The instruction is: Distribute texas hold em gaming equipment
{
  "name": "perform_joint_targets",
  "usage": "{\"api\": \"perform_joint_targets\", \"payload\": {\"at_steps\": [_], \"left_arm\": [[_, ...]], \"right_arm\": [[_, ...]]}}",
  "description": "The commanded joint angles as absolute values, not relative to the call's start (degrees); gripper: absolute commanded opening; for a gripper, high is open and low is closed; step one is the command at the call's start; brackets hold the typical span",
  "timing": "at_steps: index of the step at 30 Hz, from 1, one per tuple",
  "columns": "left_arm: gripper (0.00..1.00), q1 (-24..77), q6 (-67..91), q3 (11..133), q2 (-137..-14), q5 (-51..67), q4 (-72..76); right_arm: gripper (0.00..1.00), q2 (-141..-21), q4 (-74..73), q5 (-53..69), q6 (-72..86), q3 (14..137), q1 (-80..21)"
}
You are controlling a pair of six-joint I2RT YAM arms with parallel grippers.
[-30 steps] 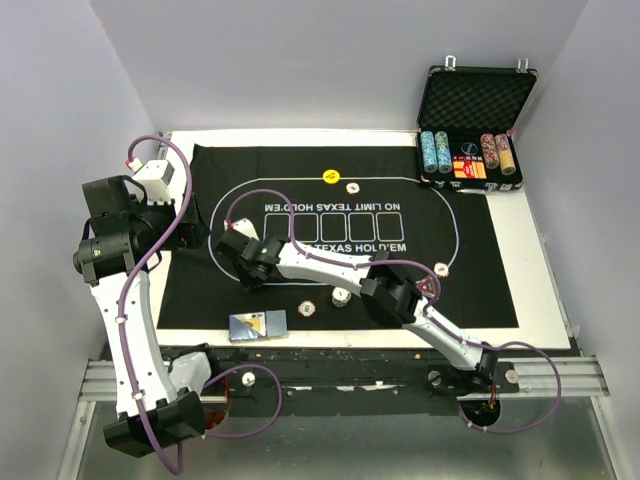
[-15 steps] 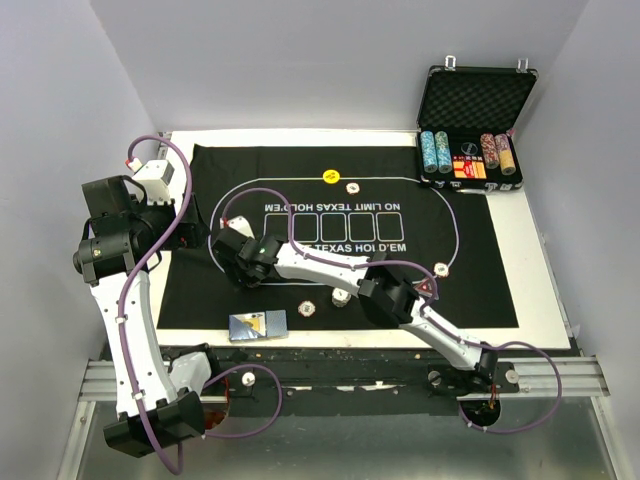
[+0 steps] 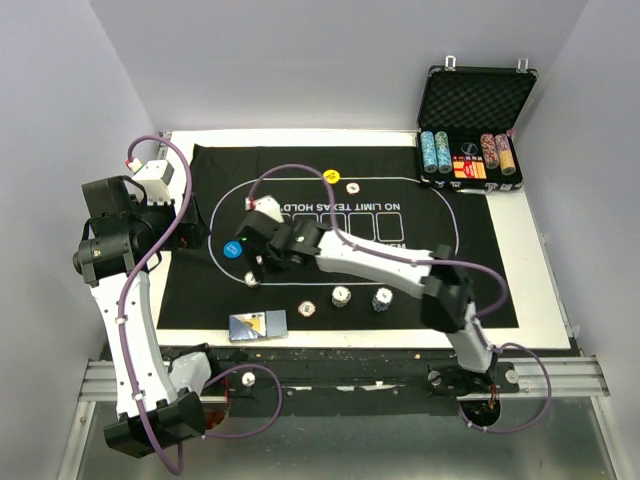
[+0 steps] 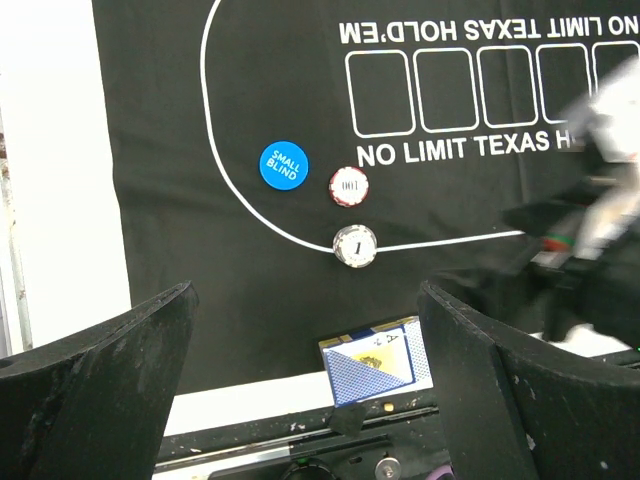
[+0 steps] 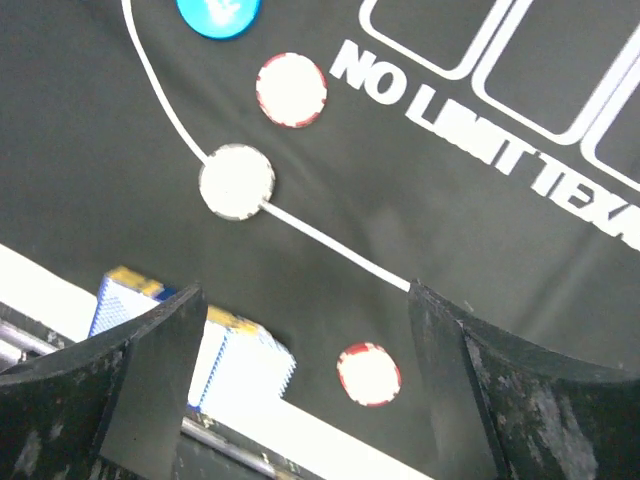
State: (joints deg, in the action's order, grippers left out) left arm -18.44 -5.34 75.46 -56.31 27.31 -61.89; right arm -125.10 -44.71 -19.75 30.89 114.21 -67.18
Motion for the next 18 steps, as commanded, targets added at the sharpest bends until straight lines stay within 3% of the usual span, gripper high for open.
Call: {"api": "perform_joint_targets", "payload": {"at_steps": [1,9,18], "left_arm": [[0.99,-18.9,-5.5,76.4,-55.3,28.8,-62.4],[0.99,-19.0,-5.0,75.8,-55.0,29.7,-62.3],[0.99,-19.0,-4.8,75.1,-55.1,29.7,-61.9]], "right_arm": [[0.91,-114.3,-47.9,-25.7,34.0,102.2,-66.9],[1.00,-103.9,-47.3,-24.9,39.5,80.9,-66.3],[1.00,-101.0,-44.2,-24.5,41.0,74.7,-65.7]]}}
